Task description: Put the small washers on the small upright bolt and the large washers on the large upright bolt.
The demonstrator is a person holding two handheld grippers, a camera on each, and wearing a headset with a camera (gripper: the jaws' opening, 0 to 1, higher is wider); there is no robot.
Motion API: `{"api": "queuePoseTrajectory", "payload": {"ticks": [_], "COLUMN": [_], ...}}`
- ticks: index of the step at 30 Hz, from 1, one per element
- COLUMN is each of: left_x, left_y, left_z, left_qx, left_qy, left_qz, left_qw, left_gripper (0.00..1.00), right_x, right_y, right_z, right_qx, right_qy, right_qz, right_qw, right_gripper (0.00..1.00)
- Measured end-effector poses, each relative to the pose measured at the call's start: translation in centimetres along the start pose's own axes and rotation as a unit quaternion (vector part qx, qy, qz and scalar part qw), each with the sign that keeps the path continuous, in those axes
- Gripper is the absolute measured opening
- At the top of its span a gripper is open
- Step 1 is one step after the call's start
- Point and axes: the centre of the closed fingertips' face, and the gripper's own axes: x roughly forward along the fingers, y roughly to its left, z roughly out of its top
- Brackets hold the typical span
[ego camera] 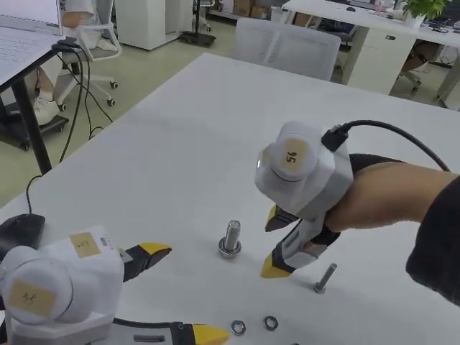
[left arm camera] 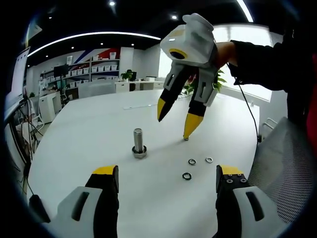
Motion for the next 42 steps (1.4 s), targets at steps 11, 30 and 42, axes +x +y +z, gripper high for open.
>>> {"api": "queuePoseTrajectory", "payload": {"ticks": [11, 30, 42], "left_x": [0.1, 0.2, 0.3], "left_y": [-0.5, -0.8, -1.3], "left_z": [0.0, 0.4, 0.6], "left_qx": [0.003, 0.009, 0.014], "left_qy": [0.000, 0.002, 0.004], "left_qz": [-0.005, -0.010, -0.015], "left_qw": [1.0000, 0.9999, 0.9998], "left_gripper": [0.80, 0.80, 0.80], "right_x": [-0.9, -1.4, -0.9], "right_y": [2.6, 6.0, 7.0], "right_z": [-0.9, -3.6, -4.7], "right_qx": [0.001, 0.027, 0.049], "right_qy": [-0.006, -0.010, -0.013], "right_qz": [0.002, 0.010, 0.016], "right_qw": [1.0000, 0.9995, 0.9986], "right_gripper": [0.44, 0.44, 0.44]}}
